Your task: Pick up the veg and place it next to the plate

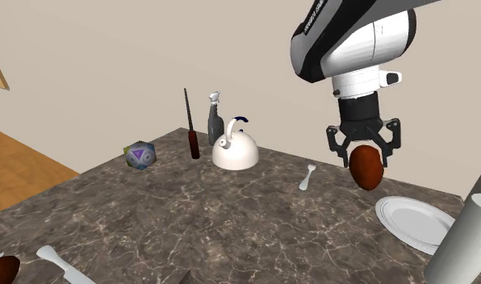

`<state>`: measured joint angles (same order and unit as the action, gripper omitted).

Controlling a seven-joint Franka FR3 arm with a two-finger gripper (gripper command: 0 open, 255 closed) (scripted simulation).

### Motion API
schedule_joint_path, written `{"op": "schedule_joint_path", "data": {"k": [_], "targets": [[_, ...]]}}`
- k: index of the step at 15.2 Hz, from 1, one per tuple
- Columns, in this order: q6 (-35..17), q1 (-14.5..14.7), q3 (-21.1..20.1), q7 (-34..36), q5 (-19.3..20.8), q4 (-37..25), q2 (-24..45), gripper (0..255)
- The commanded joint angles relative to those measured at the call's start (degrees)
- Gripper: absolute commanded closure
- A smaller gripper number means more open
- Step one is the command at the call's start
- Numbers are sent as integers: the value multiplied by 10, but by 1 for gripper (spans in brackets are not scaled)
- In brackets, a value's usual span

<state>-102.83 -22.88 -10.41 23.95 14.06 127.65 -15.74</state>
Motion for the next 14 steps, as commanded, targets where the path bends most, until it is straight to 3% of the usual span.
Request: {"op": "schedule_joint_path", "data": {"k": [1, 14], "targets": [[-11, -13, 16, -22, 12, -10, 14, 255], [-55, -91, 109, -168, 56, -137, 140, 255]]}}
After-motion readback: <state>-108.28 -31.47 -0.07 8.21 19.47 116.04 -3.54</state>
